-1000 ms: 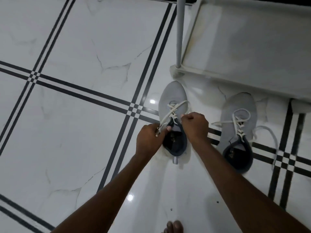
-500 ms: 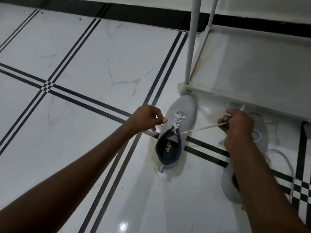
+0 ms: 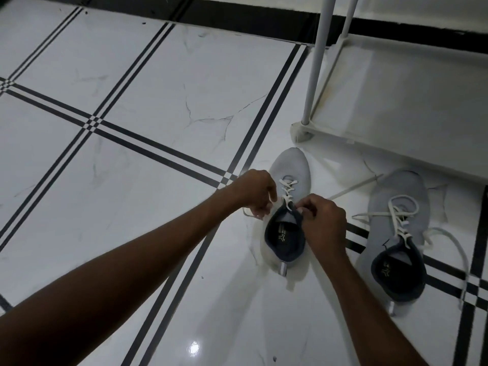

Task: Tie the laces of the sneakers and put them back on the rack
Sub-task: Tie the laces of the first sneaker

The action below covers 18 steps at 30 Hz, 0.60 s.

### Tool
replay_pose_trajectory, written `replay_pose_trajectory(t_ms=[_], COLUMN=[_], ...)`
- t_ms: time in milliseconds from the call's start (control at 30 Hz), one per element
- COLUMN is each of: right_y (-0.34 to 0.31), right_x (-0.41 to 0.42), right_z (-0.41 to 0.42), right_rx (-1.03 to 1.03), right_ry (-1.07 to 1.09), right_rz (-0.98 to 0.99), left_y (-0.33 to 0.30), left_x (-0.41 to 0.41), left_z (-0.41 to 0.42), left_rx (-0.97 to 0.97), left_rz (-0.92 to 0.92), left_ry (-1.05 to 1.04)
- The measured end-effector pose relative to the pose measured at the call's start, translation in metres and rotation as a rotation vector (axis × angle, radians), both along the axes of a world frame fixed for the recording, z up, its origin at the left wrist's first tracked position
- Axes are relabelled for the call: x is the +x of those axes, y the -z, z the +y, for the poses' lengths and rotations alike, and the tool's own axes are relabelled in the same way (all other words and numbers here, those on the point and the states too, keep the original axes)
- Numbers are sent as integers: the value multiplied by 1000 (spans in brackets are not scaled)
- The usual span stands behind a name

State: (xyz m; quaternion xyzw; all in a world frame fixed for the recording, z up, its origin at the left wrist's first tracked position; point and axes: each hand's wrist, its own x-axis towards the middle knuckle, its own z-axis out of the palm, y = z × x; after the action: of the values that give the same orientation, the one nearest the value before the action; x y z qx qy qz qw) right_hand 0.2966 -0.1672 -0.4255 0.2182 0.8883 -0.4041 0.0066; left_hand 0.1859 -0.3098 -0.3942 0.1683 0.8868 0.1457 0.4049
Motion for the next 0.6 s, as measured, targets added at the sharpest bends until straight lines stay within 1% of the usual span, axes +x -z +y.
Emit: replay_pose_trajectory(t_ms=[133, 200, 267, 367, 467, 600], right_y=[11, 13, 16, 19, 18, 12], right_x=[-5, -5, -4, -4, -4, -5], right_z=[14, 14, 13, 18, 29, 29], right_rx=[57, 138, 165, 127, 101, 112], right_ry=[77, 43, 36, 61, 125, 148], right_rz=[-29, -53, -81, -48, -39, -65], left_y=[8, 12, 20, 18, 0, -21], left_x=[6, 10, 17, 20, 6, -7], left_z=[-27, -33, -35, -47, -61, -41], left_rx=[64, 14, -23, -39, -155, -228], left_rz=[181, 268, 289, 232, 98, -33], left_ry=[107, 155, 150, 79, 82, 21])
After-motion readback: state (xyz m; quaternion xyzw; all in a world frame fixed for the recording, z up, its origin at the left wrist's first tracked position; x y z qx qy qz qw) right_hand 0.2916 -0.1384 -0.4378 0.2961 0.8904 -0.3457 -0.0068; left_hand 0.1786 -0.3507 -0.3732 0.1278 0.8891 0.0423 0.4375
